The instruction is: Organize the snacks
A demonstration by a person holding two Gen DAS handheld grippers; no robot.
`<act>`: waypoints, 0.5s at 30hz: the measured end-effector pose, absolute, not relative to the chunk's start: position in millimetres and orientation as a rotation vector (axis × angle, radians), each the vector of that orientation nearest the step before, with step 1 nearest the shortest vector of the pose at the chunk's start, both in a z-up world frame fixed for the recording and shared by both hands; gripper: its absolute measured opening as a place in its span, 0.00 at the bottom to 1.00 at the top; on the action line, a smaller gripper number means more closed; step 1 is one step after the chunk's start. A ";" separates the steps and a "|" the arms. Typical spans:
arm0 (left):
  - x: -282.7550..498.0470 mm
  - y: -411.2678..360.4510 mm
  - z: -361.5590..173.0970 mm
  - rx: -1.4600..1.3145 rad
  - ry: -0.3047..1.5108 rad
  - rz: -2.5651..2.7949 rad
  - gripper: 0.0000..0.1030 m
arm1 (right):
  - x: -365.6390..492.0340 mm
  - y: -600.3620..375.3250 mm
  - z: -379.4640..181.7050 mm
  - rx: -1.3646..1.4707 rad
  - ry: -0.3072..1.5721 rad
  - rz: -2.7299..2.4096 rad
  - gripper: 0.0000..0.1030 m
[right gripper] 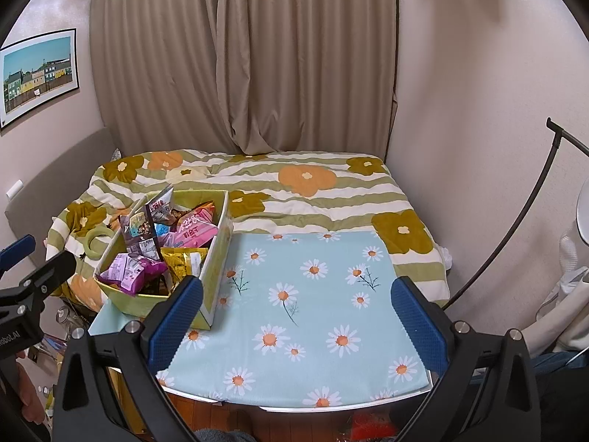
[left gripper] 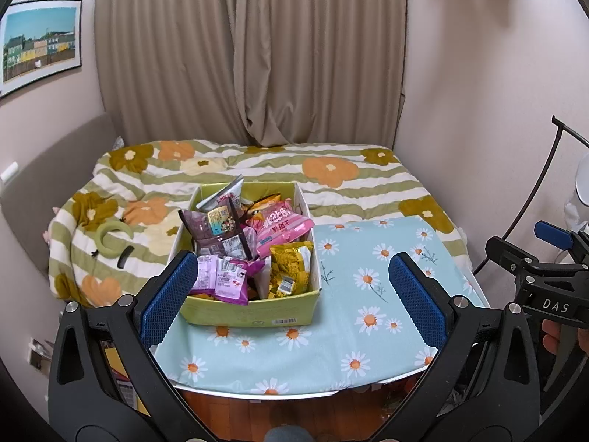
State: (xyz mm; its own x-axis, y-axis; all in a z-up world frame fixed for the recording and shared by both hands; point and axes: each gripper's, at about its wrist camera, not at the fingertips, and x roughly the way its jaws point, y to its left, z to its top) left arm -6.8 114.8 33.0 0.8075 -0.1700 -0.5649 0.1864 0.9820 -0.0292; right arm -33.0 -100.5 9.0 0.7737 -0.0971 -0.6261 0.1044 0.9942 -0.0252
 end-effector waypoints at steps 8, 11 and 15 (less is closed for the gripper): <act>-7.3 120.6 31.2 0.031 0.607 -0.190 1.00 | -32.6 -101.9 9.1 0.012 0.678 -0.108 0.99; -7.8 122.7 30.5 0.035 0.603 -0.179 1.00 | -32.4 -102.5 9.2 0.013 0.678 -0.108 0.99; -6.3 125.2 27.7 0.034 0.617 -0.182 1.00 | -32.7 -103.0 9.1 0.014 0.676 -0.107 0.99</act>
State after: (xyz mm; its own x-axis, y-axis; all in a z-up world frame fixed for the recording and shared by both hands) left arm -6.3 125.2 27.7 0.8003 -0.1600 -0.5779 0.1802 0.9834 -0.0228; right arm -32.7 -103.0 9.1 0.7750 -0.0947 -0.6248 0.1035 0.9944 -0.0224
